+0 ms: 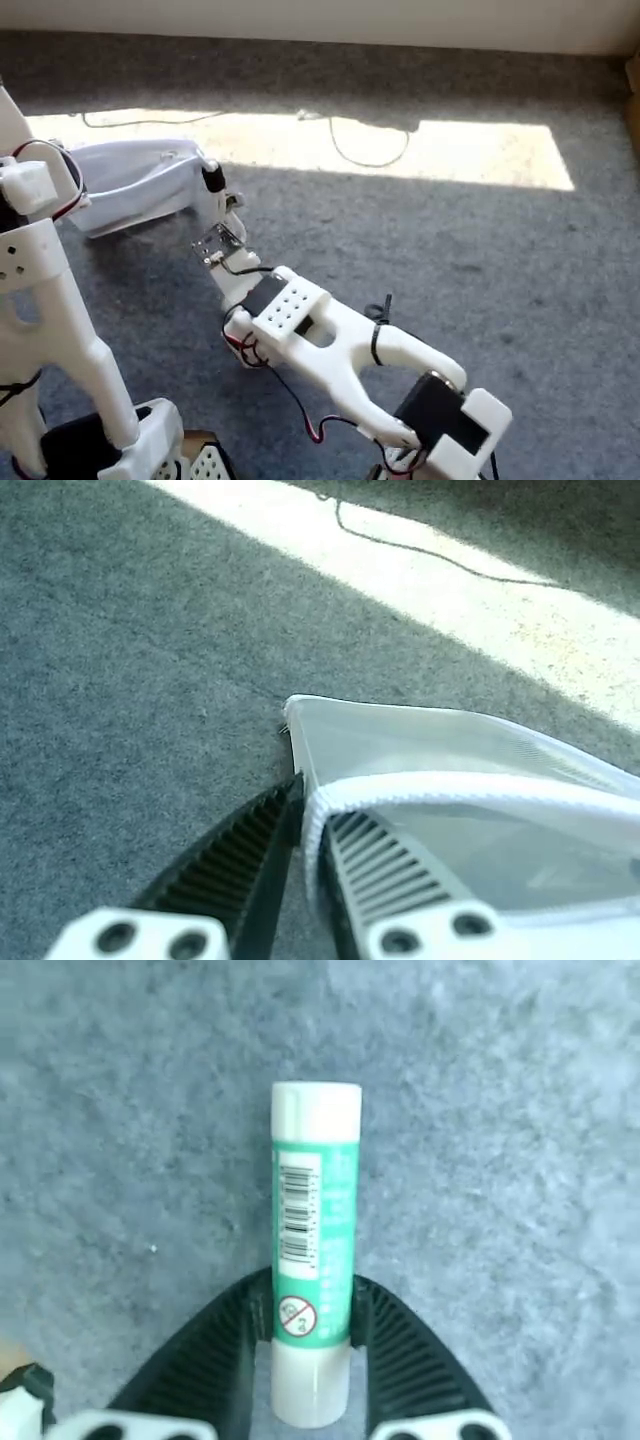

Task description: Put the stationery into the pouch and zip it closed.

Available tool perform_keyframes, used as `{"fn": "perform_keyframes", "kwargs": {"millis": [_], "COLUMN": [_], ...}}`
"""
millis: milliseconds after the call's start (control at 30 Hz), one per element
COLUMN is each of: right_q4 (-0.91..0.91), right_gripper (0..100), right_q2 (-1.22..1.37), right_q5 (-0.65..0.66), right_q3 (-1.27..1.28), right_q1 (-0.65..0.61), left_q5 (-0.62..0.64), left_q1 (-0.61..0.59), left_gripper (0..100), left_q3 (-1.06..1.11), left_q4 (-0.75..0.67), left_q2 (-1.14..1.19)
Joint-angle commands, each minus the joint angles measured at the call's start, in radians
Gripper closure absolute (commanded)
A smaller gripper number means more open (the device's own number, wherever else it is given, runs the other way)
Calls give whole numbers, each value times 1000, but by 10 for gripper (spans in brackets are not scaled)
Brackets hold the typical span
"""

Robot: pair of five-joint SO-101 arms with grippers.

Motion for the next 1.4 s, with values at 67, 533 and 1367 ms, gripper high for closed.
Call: {"fn": "perform_keyframes", "kwargs": {"millis": [67, 533, 1367], "right_q4": [165, 392, 102], "right_gripper": [988, 987, 837], "right_q2": [-222, -535, -430], "right_q5": [12, 14, 126], "right_q3": [-21, 85, 371], "right_q1": [136, 473, 622], "left_q5": [49, 107, 106], "left_q1": [101, 302, 371], "left_gripper": [994, 994, 994], "left_q3": [-65, -68, 18], "left_q4": [3, 2, 66], "left_q2": [-15, -15, -15]}}
